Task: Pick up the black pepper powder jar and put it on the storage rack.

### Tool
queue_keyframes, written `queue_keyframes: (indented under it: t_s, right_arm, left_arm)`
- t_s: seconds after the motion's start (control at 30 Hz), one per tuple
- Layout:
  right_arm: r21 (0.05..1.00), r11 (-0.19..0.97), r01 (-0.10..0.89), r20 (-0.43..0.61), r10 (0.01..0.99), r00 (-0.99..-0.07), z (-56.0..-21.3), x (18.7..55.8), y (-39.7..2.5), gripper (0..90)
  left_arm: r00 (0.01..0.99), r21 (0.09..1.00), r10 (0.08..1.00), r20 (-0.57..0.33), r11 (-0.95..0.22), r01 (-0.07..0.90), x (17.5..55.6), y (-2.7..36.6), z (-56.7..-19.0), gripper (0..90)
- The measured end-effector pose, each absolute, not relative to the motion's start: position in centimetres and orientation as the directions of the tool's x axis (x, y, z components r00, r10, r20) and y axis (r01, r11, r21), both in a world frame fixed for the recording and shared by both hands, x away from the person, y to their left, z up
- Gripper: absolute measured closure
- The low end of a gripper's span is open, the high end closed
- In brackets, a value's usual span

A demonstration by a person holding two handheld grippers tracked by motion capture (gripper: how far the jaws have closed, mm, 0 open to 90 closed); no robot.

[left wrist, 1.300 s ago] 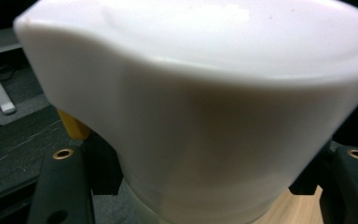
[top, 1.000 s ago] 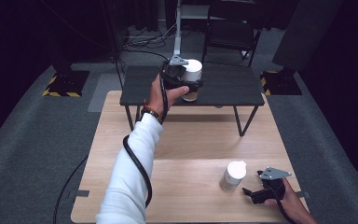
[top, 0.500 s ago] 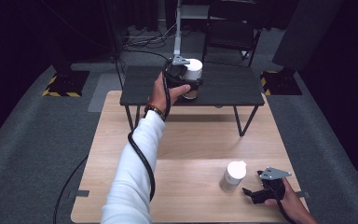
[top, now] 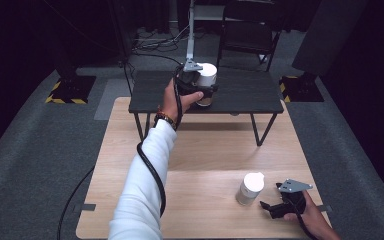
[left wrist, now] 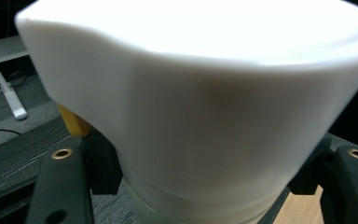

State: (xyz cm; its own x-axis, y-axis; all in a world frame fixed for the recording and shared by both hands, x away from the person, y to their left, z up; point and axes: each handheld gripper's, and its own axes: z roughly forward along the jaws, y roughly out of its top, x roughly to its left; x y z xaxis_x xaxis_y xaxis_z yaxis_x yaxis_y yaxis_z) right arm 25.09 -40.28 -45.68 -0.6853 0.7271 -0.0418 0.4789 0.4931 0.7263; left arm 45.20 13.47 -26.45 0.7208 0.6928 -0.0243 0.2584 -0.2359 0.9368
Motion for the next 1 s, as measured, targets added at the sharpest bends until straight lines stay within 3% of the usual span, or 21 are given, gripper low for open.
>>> queue_keyframes:
  t_s: [0.2,0.3,1.0]
  right_arm:
    - [0.726,0.493,0.479,-0.042,0.727,-0.685,-45.7,25.1,-40.3,0.0]
    - [0.726,0.493,0.479,-0.042,0.727,-0.685,-45.7,25.1,-40.3,0.0]
    - [0.726,0.493,0.479,-0.042,0.727,-0.685,-45.7,25.1,-40.3,0.0]
  left_arm:
    - [0.692,0.935,0.722,-0.013,-0.236,0.264,44.4,13.2,-26.0,4.2]
    - [0.682,0.926,0.731,0.019,-0.269,0.263,43.9,13.1,-25.3,0.4]
    - [0.655,0.925,0.749,0.098,-0.311,0.218,37.2,17.7,-25.0,0.4]
